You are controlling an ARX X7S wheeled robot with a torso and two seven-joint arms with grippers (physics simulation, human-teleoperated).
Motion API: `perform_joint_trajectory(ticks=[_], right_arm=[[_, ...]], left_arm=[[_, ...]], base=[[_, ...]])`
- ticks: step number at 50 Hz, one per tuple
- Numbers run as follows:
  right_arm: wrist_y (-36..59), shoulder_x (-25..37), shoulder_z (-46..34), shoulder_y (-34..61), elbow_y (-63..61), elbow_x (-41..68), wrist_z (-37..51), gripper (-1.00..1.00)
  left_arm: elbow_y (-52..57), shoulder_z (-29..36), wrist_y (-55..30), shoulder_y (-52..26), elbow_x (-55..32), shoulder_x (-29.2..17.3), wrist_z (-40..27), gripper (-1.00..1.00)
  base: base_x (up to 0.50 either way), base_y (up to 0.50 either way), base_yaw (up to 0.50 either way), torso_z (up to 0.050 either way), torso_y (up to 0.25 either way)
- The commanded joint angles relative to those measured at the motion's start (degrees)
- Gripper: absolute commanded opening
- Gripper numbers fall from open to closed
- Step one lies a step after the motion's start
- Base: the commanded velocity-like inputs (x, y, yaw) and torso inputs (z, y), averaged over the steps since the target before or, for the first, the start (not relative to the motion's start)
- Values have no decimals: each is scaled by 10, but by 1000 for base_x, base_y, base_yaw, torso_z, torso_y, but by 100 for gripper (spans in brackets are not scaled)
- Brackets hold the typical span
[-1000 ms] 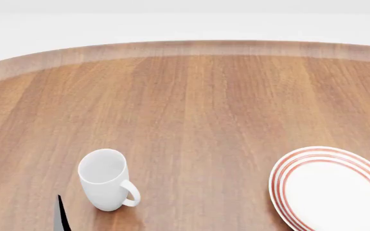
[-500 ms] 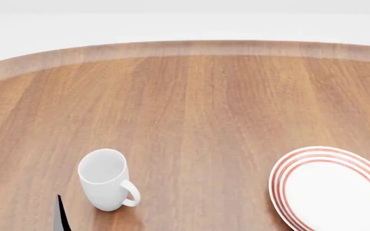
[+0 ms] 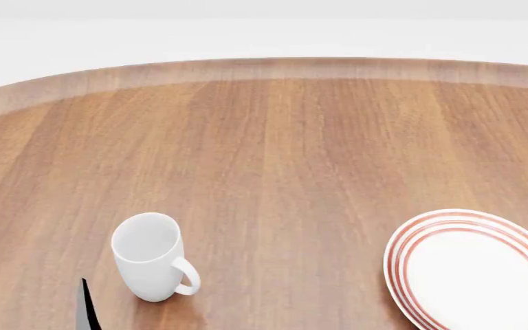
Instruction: Pick up the red mug and put it on the plate
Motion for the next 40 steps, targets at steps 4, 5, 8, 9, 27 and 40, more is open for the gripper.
perform_joint_trajectory(ticks=[4,5,8,9,27,40], right_arm=[[-5,-2,0,6,15,4,-8,-100],[-2,1,0,1,7,3,-3,-100],[6,7,0,-10,-17,4,3,-100],[14,13,1,-20,-40,-1,12,-100],[140,123,45,-162,-459,-25,150,-100],[307,182,92,-180,-670,-6,262,-100]], left_arm=[[-1,1,1,-1,1,-1,-3,100],[-1,1,3,-1,0,-1,-3,100],[-2,2,3,-1,1,-1,-3,100],[-2,2,3,-1,1,-1,-3,100],[-7,7,14,-3,-7,-2,1,100],[-11,11,23,-5,-17,-2,6,100]], base=[[0,0,0,0,0],[0,0,0,0,0],[0,0,0,0,0],[0,0,0,0,0],[0,0,0,0,0],[0,0,0,0,0]])
